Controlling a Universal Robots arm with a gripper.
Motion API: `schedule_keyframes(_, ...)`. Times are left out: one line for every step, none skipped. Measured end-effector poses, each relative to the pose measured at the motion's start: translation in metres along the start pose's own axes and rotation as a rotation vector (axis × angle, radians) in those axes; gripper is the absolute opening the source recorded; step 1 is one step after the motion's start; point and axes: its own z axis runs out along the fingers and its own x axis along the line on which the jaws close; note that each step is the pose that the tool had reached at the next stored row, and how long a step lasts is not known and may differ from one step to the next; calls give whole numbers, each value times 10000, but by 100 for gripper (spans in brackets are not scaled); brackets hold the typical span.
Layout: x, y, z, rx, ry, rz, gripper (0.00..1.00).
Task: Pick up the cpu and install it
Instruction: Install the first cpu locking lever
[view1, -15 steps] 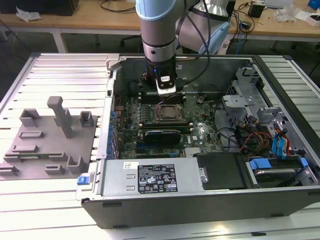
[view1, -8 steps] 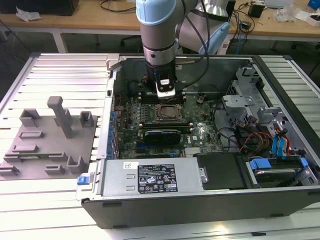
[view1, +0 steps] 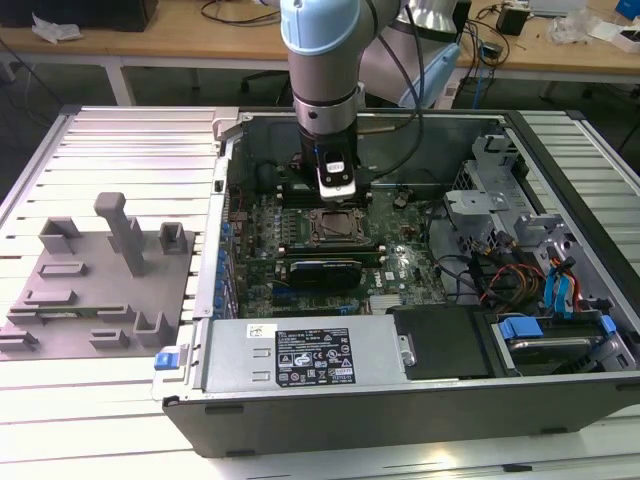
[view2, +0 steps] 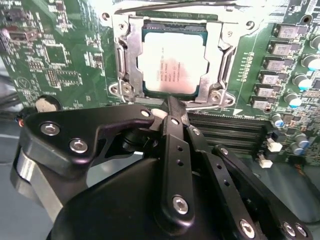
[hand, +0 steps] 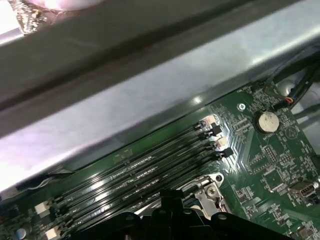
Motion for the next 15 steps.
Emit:
schedule_keyframes(-2, 1, 3, 15, -18, 87, 11)
schedule_keyframes(-4, 2, 5, 26, -32, 148, 11)
schedule_keyframes(-10, 10, 10, 53, -59, 248, 11)
schedule_keyframes(-13, 15, 12, 66, -70, 286, 11)
schedule_keyframes(-18, 26, 15, 90, -92, 342, 11)
schedule_keyframes(-18, 35, 16, 109, -106, 368, 11)
schedule_keyframes(-16, 39, 17, 113, -108, 374, 11)
schedule_keyframes(-15, 42, 17, 114, -109, 374, 11)
schedule_keyframes(-14, 43, 17, 114, -109, 373, 11)
schedule_keyframes(-14, 43, 17, 114, -109, 374, 11)
schedule_keyframes(-13, 44, 17, 114, -110, 375, 11)
schedule_keyframes(-13, 44, 17, 114, -109, 375, 11)
schedule_keyframes(-13, 45, 16, 115, -109, 375, 11)
schedule_keyframes(-13, 46, 14, 114, -109, 375, 11)
schedule_keyframes(-13, 47, 12, 112, -110, 375, 11)
